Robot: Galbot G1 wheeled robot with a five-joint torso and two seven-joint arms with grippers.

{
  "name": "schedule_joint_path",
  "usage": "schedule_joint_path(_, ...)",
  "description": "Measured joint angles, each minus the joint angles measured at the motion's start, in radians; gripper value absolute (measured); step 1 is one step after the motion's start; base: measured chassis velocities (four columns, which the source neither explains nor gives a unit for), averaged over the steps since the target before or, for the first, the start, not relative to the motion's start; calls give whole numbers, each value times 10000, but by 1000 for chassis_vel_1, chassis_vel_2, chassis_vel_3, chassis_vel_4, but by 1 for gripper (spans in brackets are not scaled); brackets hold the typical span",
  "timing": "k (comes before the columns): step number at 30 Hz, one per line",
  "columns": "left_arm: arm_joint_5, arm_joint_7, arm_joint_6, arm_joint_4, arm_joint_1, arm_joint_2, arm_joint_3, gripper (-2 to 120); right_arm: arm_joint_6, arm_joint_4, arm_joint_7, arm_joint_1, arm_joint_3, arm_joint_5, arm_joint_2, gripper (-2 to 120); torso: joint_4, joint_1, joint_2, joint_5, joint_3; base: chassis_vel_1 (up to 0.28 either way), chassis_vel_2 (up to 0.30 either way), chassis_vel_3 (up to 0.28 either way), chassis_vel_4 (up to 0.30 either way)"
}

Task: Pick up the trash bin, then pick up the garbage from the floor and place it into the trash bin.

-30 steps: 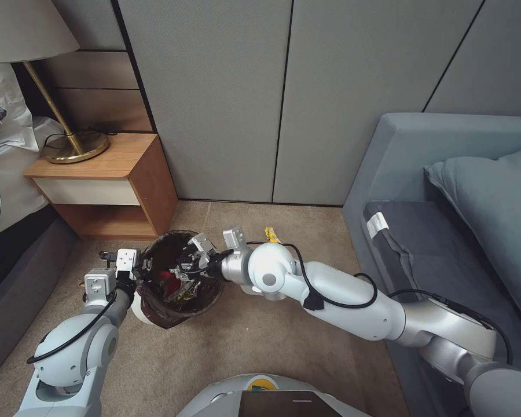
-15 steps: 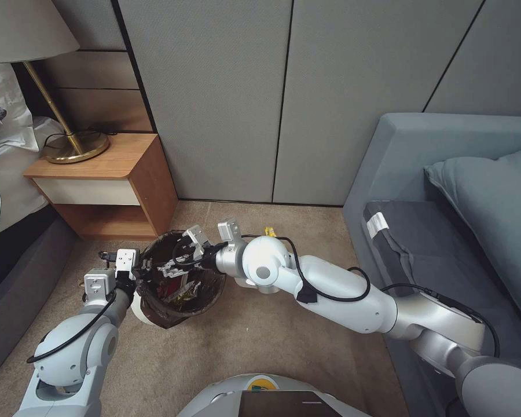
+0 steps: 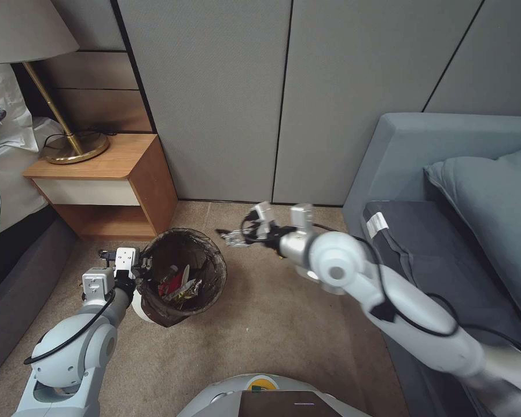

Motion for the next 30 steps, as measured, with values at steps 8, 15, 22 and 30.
schedule_joint_path(8, -100, -53, 0, -86, -2, 9, 22, 7, -207, 1040, 50, -3326, 4226, -1374, 313, 100, 3, 0, 0, 3, 0, 0, 0, 0, 0)
schedule_joint_path(15, -115, -40, 0, -94, 9, 134, 21, 7, 1360, 1480, -1170, -7213, 7329, -4357, 2351, 100, -1, 0, 0, 1, -1, 0, 0, 0, 0)
schedule_joint_path(22, -104, -42, 0, -126, 42, -46, 77, 7, 2998, 1490, -2094, -8801, 7917, -6504, 4496, 100, 0, 0, 0, 0, -1, 0, 0, 0, 0)
schedule_joint_path(30, -106, -60, 0, -142, 60, -92, 81, 7, 4337, 1145, -2621, -9717, 8068, -7787, 5246, 100, 1, 0, 0, -2, 0, 0, 0, 0, 0)
